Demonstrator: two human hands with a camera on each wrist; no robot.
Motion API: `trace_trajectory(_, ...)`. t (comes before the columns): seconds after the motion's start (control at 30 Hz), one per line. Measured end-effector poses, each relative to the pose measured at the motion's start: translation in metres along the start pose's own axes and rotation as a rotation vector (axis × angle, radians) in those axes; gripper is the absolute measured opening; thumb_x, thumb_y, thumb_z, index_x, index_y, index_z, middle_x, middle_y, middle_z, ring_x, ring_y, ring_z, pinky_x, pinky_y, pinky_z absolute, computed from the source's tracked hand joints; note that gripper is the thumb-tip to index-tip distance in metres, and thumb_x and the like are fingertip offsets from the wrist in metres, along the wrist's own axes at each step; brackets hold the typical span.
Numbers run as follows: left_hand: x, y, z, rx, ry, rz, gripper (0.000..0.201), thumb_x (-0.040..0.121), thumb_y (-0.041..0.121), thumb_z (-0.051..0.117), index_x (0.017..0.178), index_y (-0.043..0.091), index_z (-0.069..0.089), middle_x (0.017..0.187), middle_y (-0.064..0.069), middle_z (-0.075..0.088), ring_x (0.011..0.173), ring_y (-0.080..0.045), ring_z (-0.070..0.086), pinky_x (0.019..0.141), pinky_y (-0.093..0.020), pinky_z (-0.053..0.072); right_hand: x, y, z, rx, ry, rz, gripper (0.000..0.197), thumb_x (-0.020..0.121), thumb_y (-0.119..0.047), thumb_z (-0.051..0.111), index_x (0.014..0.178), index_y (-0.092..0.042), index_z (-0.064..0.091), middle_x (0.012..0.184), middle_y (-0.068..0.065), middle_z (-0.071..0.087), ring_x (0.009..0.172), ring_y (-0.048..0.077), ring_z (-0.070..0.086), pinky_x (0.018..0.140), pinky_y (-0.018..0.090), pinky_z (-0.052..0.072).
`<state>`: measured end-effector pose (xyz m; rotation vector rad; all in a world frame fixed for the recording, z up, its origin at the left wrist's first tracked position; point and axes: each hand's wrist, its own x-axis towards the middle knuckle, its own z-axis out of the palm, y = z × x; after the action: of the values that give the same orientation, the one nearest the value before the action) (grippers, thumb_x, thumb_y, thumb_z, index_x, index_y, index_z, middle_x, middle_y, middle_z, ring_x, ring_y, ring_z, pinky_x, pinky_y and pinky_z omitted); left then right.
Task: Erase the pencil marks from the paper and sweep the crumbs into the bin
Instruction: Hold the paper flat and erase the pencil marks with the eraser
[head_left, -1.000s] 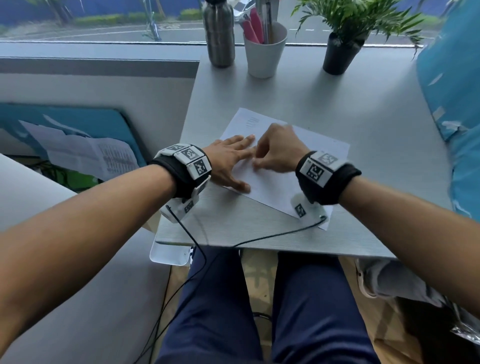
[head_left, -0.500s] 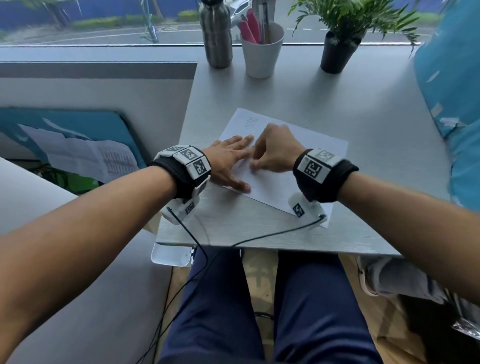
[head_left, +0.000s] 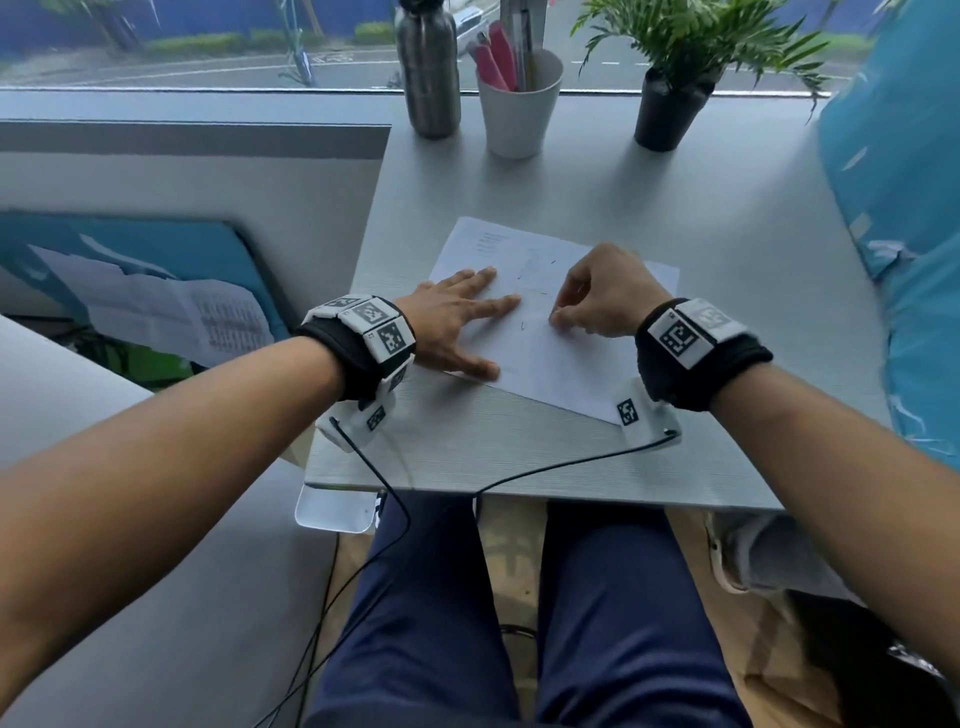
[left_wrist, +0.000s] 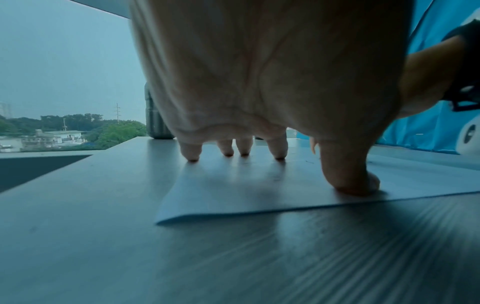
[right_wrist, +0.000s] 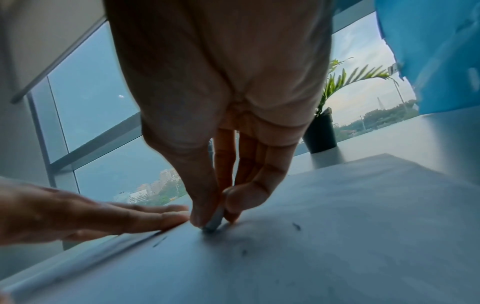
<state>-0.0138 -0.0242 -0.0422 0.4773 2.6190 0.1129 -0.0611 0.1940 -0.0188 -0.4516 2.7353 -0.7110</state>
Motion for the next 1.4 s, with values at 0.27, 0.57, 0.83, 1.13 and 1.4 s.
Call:
trace_trajectory(0.27,0.000,0.023,-0.011,0.176,0.074,0.015,0.097,0.082,0.066,0.058,0.154,0.014,0.017,0.163,0.000,0.005,0.149,-0.018,0.006,0.120,-0.047,0.007,0.012,-0.005,-0.002,-0.058,0.082,-0.080,0.007,0.071,-0.014,0.080,0.078,-0.015,0.078,0.076,0.004,0.072,0.081,0.018,0.067,0.079,0.035,0.059)
trace_trajectory(0.57,0.007,0.027,-0.014,-0.012,0.016,0.111,0.098,0.080,0.046,0.073,0.153,0.043,0.008,0.162,-0.003,0.006,0.147,-0.023,0.011,0.117,-0.048,0.020,-0.004,0.008,0.003,-0.032,0.082,-0.092,0.009,0.072,-0.022,0.082,0.079,-0.017,0.079,0.073,0.000,0.071,0.078,0.012,0.063,0.077,0.025,0.055)
trace_trajectory(0.83,0.010,0.034,-0.007,-0.038,-0.056,0.072,0.088,0.085,0.048,0.065,0.152,0.045,0.008,0.162,0.003,-0.012,0.149,-0.017,-0.008,0.117,-0.059,0.009,-0.029,0.011,0.007,-0.085,0.056,-0.097,0.010,0.075,-0.019,0.078,0.080,-0.011,0.078,0.075,0.003,0.072,0.075,0.016,0.065,0.072,0.028,0.057)
trace_trajectory(1.13,0.021,0.057,-0.001,-0.062,0.045,0.036,0.107,0.072,0.062,0.073,0.154,0.032,0.011,0.163,-0.002,-0.001,0.150,-0.021,0.004,0.118,-0.053,0.017,-0.020,0.014,0.003,-0.075,0.133,-0.055,0.006,0.073,-0.019,0.078,0.077,-0.014,0.078,0.079,0.001,0.071,0.077,0.016,0.066,0.076,0.032,0.059)
trace_trajectory(1.4,0.024,0.055,-0.003,-0.023,-0.016,0.022,0.103,0.073,0.064,0.070,0.152,0.044,0.007,0.162,-0.002,-0.011,0.150,-0.023,-0.006,0.117,-0.056,0.014,-0.030,0.010,0.002,-0.014,0.045,-0.074,0.007,0.069,-0.020,0.081,0.072,-0.014,0.079,0.064,-0.002,0.069,0.060,0.006,0.058,0.063,0.017,0.045)
